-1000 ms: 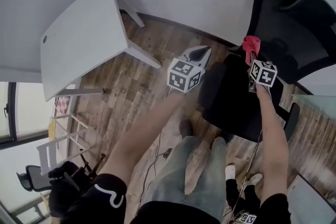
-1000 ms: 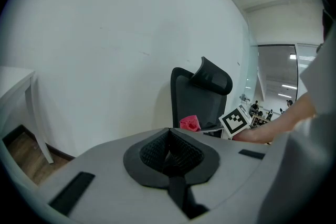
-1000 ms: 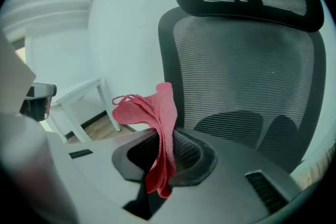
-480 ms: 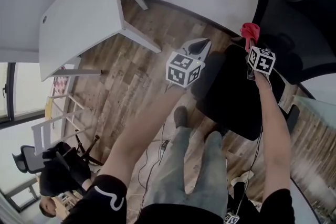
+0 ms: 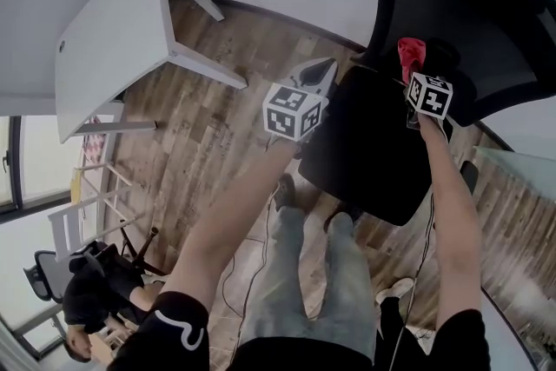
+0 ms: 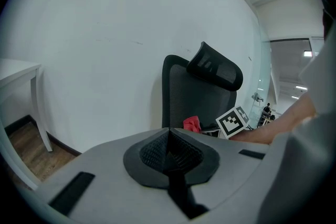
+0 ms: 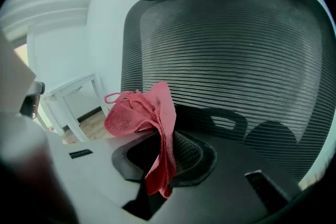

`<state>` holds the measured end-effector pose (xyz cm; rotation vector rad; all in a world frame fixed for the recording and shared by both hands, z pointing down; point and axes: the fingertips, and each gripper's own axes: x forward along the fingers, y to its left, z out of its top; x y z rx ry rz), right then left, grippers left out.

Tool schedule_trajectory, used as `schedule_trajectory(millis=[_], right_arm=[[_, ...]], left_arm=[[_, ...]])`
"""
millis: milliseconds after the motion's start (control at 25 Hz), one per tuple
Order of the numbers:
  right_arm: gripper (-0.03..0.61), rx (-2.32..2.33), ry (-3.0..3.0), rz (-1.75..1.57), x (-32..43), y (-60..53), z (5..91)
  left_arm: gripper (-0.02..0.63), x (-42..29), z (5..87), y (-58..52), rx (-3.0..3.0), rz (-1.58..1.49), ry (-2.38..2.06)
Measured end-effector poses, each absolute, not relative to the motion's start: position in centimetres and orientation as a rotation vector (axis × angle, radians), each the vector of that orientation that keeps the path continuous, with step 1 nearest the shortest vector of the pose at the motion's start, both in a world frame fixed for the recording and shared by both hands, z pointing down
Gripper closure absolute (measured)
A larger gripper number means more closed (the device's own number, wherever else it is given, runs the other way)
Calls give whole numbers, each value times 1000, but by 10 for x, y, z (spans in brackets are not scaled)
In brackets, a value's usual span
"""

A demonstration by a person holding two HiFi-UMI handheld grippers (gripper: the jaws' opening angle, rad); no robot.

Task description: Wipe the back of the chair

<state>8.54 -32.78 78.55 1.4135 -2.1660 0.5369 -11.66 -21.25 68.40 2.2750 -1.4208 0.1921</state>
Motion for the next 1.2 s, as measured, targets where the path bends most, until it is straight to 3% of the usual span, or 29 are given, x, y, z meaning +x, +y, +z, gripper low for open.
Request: schedule_trajectory(millis=[800,1200], right_arm=[[506,1543,-2093,548,261,-304,780],[506,1641,-2013,548,323,-286,772]], left_arm=[[589,31,683,-223,2373,255,-1291],[589,61,683,-221,2399,256,-1233]])
